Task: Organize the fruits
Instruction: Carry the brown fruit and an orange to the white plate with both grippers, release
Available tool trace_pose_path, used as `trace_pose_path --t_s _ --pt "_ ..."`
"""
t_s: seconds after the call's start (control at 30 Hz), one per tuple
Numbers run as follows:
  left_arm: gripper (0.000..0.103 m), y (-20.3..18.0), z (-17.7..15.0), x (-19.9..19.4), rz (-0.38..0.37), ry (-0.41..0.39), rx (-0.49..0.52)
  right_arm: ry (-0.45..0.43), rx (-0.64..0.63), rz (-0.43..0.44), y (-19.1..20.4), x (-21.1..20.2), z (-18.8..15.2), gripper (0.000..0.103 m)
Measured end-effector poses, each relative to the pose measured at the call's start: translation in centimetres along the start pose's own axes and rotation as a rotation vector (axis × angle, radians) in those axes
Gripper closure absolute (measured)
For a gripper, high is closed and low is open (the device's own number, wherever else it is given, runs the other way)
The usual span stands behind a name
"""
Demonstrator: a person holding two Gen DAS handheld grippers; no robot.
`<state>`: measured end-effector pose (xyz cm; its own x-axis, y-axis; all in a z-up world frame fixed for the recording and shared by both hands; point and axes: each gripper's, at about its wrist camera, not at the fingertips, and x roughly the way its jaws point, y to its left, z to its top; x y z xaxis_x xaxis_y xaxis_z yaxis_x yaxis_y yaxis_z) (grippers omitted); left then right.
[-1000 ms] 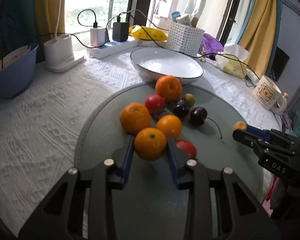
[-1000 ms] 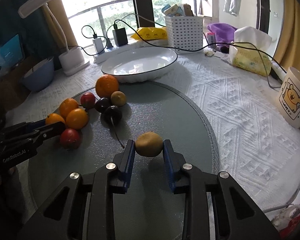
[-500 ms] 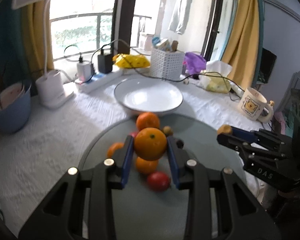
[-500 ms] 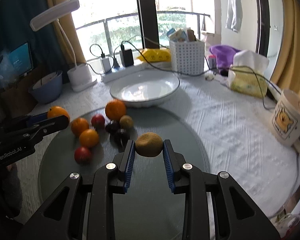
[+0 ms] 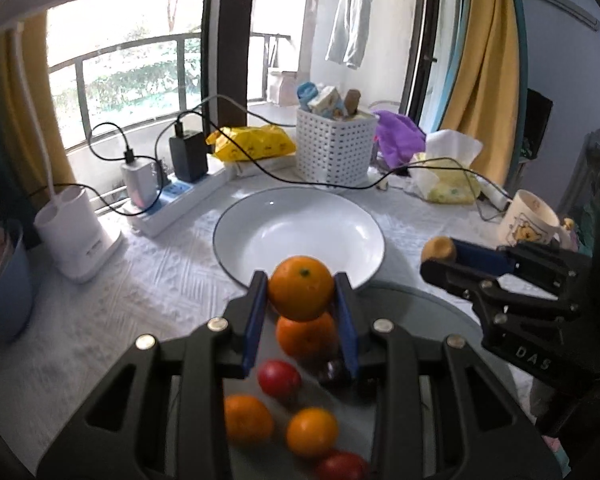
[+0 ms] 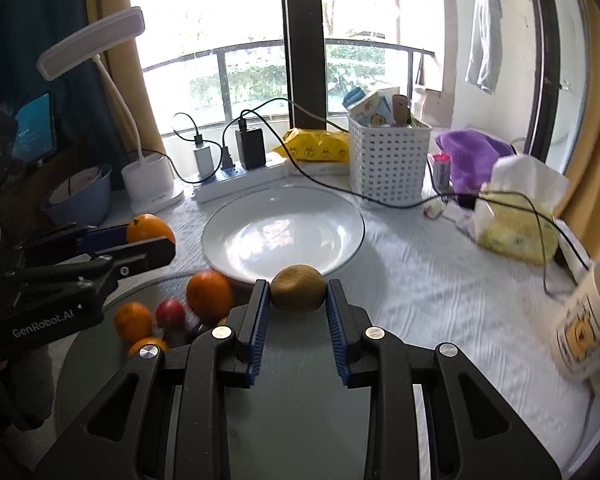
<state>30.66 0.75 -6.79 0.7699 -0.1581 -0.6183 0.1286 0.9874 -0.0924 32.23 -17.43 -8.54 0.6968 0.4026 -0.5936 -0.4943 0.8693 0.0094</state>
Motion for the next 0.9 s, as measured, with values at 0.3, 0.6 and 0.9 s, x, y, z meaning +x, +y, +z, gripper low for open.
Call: trace_pose_path --t_s 0.3,0.6,0.9 --pt "0.069 1.0 2.1 4.1 0.018 0.045 0.006 0.030 -0.026 -0.008 -1.4 4.9 2.3 0.073" --pt "0.068 2.3 2.7 7.8 0.025 0.137 -0.047 0.046 -0.024 -0.004 -2.0 8.0 3.7 0.073" --pt "0.056 2.6 3.1 6.6 0.024 0.095 -0.065 0.046 -0.011 -0.016 -2.2 7.7 4.0 0.062"
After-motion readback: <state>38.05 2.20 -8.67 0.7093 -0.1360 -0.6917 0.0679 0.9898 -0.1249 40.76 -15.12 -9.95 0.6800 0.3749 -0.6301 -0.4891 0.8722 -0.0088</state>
